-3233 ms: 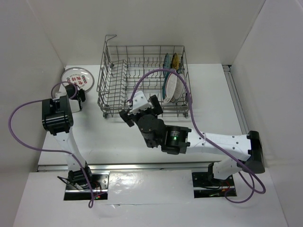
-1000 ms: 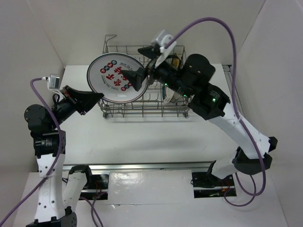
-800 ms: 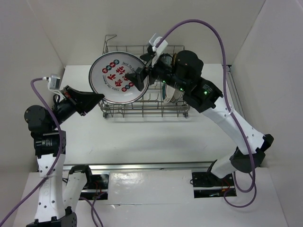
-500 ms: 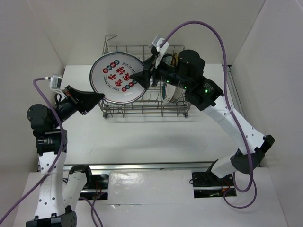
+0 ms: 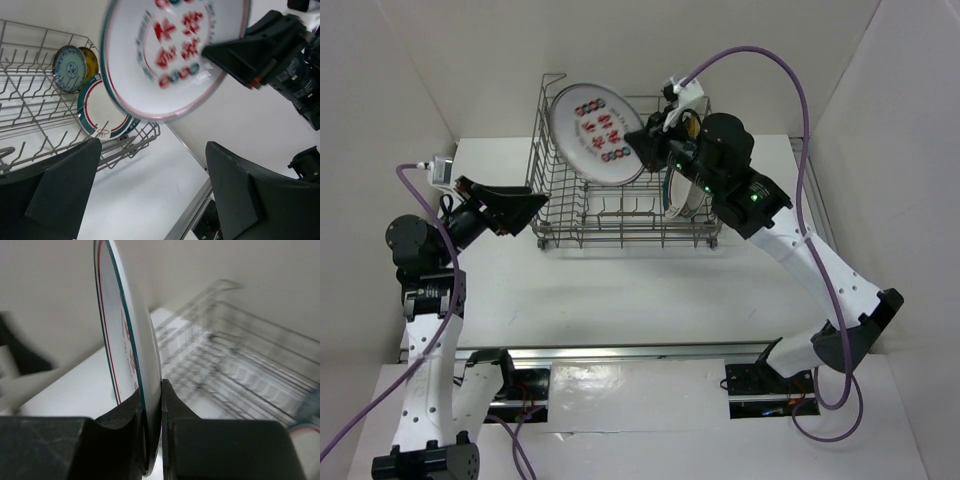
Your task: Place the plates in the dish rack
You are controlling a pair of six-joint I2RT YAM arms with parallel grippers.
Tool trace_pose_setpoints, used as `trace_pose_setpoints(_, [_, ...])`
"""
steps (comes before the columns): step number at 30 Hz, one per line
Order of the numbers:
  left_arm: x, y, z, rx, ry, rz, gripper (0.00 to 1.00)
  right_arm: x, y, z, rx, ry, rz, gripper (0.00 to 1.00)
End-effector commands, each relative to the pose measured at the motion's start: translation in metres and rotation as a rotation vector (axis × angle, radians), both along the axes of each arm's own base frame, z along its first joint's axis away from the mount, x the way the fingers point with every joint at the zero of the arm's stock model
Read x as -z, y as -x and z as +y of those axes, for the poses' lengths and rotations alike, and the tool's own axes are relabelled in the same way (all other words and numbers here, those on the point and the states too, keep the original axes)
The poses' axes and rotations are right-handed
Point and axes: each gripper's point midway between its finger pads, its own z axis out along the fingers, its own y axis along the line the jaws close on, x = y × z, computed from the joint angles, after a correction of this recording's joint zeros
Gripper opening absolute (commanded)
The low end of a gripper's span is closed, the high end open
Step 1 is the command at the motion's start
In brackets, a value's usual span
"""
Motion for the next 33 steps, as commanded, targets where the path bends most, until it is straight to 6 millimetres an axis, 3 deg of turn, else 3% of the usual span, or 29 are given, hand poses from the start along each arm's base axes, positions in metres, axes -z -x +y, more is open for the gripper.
trace_pose_setpoints(1, [-0.018, 0.008, 0.003, -0.044, -0.030, -0.058, 1.00, -0.027, -0.065, -0.086, 0.587, -0.136, -0.004, 0.00])
trace_pose_setpoints(3, [-0.012, 0.014, 0.001, -0.040, -0.055, -0.056, 1.00, -0.008, -0.082, -0.100, 0.721, -0.078, 0.017, 0.00])
trace_pose_setpoints(4, [-0.008, 0.013, 0.002, -0.045, -0.074, -0.055, 1.00, -0.010, -0.085, -0.115, 0.810, -0.085, 0.011, 0.00])
trace_pose_setpoints(9, [0.017, 0.020, 0.002, -0.045, -0.128, 0.016, 1.00, 0.024, -0.095, -0.132, 1.033, 0.022, 0.043, 0.00])
trace_pose_setpoints(10, [0.019, 0.022, 0.002, -0.048, -0.145, 0.008, 1.00, 0.029, -0.093, -0.144, 1.121, 0.087, 0.030, 0.00])
trace_pose_setpoints(14, [0.029, 0.021, 0.002, -0.051, -0.148, 0.027, 1.00, 0.061, -0.107, -0.130, 1.156, 0.165, 0.039, 0.00])
trace_pose_setpoints(16, [0.034, 0.021, 0.002, -0.049, -0.146, 0.045, 1.00, 0.067, -0.112, -0.128, 1.181, 0.183, 0.049, 0.00])
trace_pose_setpoints(18, [0.039, 0.020, 0.004, -0.058, -0.149, 0.068, 1.00, 0.088, -0.124, -0.125, 1.213, 0.241, 0.072, 0.00])
trace_pose_setpoints(21, [0.042, 0.022, 0.003, -0.059, -0.163, 0.069, 1.00, 0.099, -0.132, -0.123, 1.225, 0.242, 0.094, 0.00])
trace_pose_setpoints(25, [0.047, 0.021, 0.004, -0.066, -0.153, 0.089, 1.00, 0.132, -0.143, -0.125, 1.214, 0.261, 0.145, 0.00])
trace_pose_setpoints(33, [0.055, 0.021, 0.002, -0.056, -0.152, 0.099, 1.00, 0.175, -0.160, -0.130, 1.170, 0.258, 0.238, 0.00])
